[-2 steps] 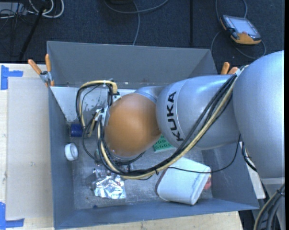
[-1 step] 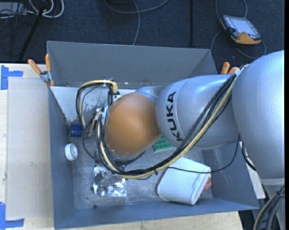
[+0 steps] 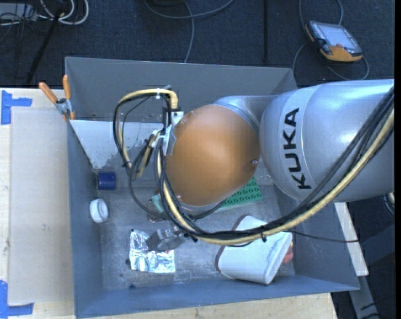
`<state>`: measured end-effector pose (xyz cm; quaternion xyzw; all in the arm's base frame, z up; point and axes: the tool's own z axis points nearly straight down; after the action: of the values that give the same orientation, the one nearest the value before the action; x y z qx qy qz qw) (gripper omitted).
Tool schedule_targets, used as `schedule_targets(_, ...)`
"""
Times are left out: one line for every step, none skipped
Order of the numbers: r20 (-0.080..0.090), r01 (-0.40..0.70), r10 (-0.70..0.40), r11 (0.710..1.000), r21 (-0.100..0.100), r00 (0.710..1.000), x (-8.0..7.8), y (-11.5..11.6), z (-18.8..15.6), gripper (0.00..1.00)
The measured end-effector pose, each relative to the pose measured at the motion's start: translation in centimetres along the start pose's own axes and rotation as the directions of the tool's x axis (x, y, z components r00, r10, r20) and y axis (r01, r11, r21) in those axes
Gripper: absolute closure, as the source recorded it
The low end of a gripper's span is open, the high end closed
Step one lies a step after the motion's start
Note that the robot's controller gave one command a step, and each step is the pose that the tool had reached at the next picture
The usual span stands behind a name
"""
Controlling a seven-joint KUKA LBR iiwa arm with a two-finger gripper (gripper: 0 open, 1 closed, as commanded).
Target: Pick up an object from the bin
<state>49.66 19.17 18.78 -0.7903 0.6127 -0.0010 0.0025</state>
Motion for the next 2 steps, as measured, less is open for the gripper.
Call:
schedule_targets(0.001, -0.003, 0.003, 1.0, -0.007, 1.0, 0.1, 0.1, 0.4, 0.0)
schedule_targets(0.005, 0.444, -0.444, 0.896, -0.011, 0.896, 1.1, -3.4, 10.3, 0.0)
